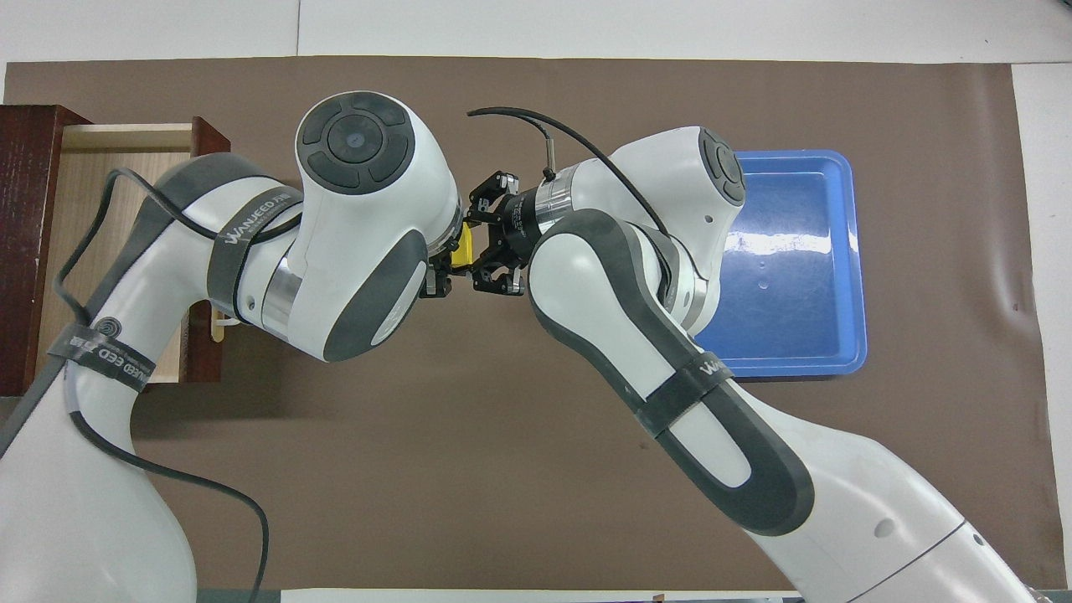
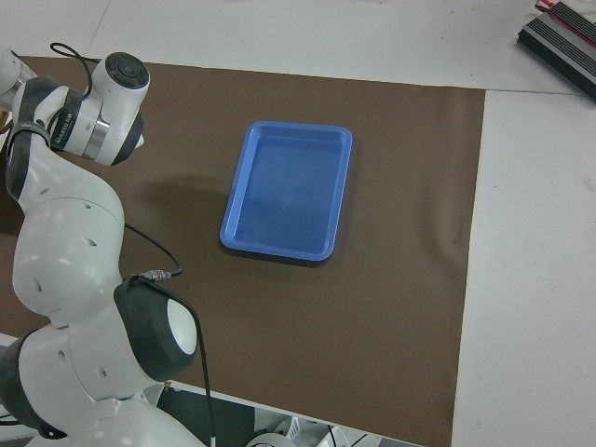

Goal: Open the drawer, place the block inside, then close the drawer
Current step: 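Grasp the yellow block with the left gripper from the right gripper, then lower the block into the drawer with the left gripper while the right gripper withdraws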

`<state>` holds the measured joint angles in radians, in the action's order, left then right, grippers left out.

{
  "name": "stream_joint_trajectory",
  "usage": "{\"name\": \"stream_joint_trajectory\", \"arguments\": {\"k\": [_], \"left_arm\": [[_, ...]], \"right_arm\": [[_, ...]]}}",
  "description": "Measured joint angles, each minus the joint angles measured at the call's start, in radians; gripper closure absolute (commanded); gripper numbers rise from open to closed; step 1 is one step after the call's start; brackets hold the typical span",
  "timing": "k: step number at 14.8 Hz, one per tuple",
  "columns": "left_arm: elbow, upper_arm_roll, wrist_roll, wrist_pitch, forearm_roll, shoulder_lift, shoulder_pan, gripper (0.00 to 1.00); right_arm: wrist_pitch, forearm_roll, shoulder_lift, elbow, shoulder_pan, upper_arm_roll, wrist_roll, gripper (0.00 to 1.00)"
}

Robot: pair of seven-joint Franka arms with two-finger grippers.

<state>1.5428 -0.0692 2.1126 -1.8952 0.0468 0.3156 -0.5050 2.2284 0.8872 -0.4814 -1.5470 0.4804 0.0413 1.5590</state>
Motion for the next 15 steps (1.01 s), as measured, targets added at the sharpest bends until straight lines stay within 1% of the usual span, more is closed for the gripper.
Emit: {"name": "stream_joint_trajectory", "arguments": {"k": [1,6,9,12,15], "left_arm": [[0.000,0.000,0.000,0.000,0.000,0.000,0.000,1.00],[0.000,0.000,0.000,0.008,0.000,-0.001,0.000,1.00],[-0.018,0.006,-0.005,0.032,0.000,-0.008,0.013,1.00],[-0.061,0.009,-0.078,0.099,-0.007,-0.036,0.078,1.00],[-0.091,0.018,-0.206,0.165,-0.039,-0.105,0.189,1.00]], "right_arm": [[0.002,0.000,0.000,0.000,0.000,0.000,0.006,0.10],[0.013,0.000,0.000,0.007,-0.003,-0.004,0.019,0.09],[0.013,0.000,0.000,0.007,-0.008,-0.011,0.020,0.03],[-0.010,-0.001,0.010,0.005,-0.046,-0.023,0.020,0.00],[-0.041,-0.009,0.050,-0.016,-0.111,-0.025,0.019,0.00]]}}
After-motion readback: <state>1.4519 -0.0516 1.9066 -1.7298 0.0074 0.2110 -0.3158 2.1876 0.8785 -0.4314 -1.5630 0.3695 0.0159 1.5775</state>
